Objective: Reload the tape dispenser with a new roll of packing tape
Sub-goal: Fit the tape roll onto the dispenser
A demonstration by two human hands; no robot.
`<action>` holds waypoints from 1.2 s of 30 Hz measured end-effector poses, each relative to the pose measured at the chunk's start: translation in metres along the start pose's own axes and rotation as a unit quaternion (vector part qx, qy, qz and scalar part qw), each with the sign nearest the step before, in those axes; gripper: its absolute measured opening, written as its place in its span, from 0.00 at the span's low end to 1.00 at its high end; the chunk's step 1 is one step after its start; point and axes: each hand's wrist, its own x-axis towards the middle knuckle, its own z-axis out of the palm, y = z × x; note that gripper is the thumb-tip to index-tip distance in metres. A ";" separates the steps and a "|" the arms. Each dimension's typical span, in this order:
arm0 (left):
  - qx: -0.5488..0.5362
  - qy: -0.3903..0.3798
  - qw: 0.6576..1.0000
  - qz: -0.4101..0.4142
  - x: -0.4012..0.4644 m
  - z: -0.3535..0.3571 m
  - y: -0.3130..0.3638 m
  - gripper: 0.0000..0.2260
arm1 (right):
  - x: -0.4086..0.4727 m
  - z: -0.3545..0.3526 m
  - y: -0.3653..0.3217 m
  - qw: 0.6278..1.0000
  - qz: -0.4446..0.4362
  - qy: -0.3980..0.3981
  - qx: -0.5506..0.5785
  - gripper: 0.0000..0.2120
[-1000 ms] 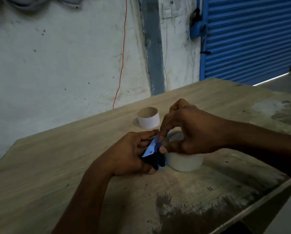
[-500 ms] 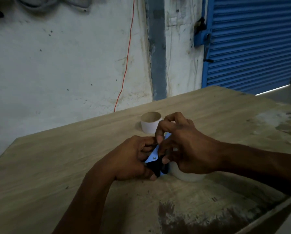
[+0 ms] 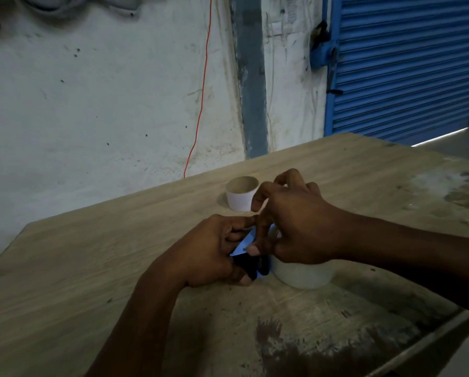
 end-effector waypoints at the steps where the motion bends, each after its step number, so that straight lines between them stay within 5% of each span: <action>1: -0.002 0.001 1.000 -0.002 0.000 0.000 -0.001 0.34 | 0.001 0.001 -0.001 1.000 -0.006 0.003 0.003 0.12; 8: -0.002 0.000 1.000 0.000 0.001 0.001 -0.002 0.31 | -0.003 0.008 0.006 0.994 -0.099 0.014 -0.030 0.08; 17: 0.017 0.009 1.000 -0.012 0.001 0.004 0.003 0.41 | -0.005 -0.004 0.005 0.999 0.027 0.002 0.017 0.15; 25: 0.013 0.000 1.000 -0.020 -0.001 0.004 0.006 0.32 | -0.003 0.006 0.001 0.998 -0.054 0.030 -0.019 0.07; 29: 0.001 -0.001 1.000 -0.020 -0.002 0.003 0.005 0.36 | -0.003 0.009 0.011 0.993 -0.110 0.033 -0.008 0.05; 36: -0.007 -0.002 1.000 -0.024 -0.002 0.003 0.005 0.39 | -0.002 -0.002 0.011 0.999 -0.038 -0.002 0.033 0.10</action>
